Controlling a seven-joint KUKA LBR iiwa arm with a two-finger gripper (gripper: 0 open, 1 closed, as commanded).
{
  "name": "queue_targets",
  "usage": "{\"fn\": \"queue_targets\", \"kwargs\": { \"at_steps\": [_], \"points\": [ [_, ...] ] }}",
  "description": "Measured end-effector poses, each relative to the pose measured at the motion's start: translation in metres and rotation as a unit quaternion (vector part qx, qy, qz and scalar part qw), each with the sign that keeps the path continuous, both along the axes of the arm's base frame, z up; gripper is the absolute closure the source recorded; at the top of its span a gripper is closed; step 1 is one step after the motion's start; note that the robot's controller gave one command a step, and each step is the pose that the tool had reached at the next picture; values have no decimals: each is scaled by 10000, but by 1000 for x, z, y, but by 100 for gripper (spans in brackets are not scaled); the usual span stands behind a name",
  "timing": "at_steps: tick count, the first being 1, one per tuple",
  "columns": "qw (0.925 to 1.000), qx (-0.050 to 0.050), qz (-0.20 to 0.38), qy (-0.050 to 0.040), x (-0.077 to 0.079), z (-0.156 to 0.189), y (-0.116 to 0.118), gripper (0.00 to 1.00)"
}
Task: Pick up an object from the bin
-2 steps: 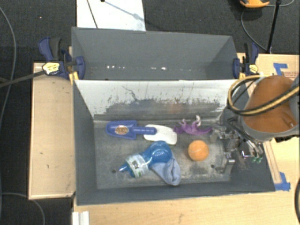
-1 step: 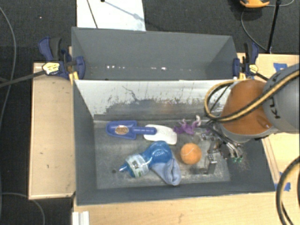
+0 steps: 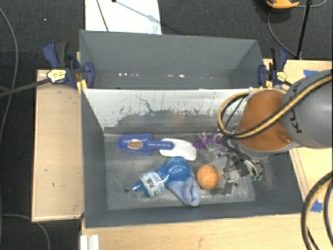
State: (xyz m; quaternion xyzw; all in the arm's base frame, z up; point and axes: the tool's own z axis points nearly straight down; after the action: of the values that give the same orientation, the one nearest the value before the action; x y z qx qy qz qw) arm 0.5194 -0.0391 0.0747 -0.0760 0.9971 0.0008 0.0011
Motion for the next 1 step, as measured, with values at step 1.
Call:
{"fn": "queue_targets", "kwargs": {
  "at_steps": [1],
  "points": [
    [9999,-14,113,-50,-4,8,5,0]
  ]
}}
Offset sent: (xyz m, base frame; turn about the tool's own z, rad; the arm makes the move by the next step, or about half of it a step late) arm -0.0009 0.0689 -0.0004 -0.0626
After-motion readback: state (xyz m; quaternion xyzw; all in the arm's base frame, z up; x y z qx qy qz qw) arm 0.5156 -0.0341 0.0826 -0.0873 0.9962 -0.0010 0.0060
